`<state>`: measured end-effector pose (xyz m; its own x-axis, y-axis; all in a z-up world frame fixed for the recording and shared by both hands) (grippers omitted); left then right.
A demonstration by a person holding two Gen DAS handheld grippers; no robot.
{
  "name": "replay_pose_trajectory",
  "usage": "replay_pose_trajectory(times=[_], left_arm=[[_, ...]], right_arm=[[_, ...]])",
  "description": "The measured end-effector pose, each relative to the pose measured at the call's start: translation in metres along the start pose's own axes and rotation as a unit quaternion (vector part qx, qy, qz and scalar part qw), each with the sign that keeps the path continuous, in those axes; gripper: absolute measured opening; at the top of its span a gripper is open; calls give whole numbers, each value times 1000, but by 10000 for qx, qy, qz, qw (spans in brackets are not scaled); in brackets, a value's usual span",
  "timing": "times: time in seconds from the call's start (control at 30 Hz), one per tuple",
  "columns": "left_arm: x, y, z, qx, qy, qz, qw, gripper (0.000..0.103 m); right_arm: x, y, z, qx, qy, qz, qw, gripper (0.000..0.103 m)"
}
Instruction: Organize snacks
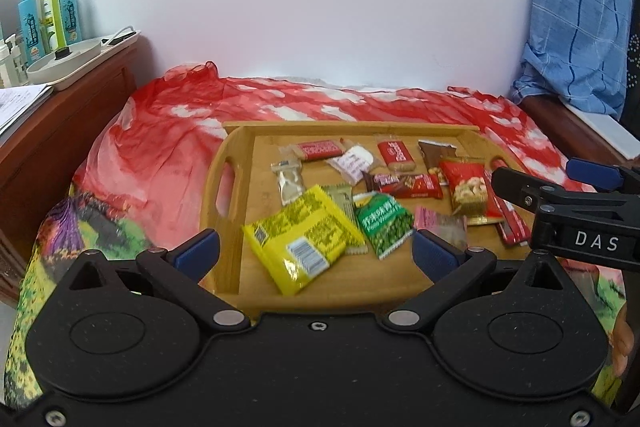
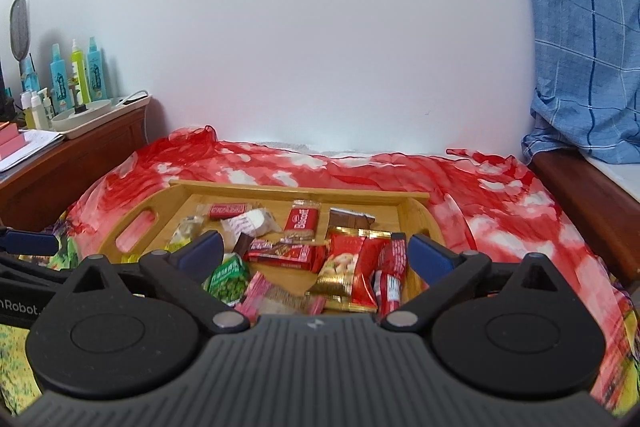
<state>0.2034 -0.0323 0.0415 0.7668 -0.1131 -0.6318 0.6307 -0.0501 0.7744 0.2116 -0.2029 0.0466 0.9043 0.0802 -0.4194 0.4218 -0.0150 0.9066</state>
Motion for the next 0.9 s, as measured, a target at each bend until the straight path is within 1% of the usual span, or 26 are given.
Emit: replay_pose_trajectory(times=[0.2, 0.47, 0.67, 0.9], left_arm=[[-12, -19, -1, -71, -7, -58, 10000, 102], [-25, -42, 2, 105, 83, -25, 9999, 102], [-29, -65, 5, 94, 84, -121, 9998, 102], [-25, -93, 6, 77, 110, -292, 9995, 102]], right_arm=[[-15, -19, -1, 50, -82, -128, 9999, 103], [-33, -46, 1, 190, -151, -287, 9993, 103], [-43, -70, 2, 248, -222, -408, 9986, 103], [-48, -103, 4, 328, -264, -687, 9967, 103]])
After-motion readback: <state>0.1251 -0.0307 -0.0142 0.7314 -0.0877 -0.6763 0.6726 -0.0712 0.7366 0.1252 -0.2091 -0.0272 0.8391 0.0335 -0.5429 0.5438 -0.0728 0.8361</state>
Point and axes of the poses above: each gripper's, at about its wrist camera, not at the fingertips, and x roughly the way its jaws point, z to its right, y to its top, the point moved 10 cm from there along x, roughly the way its jaws point
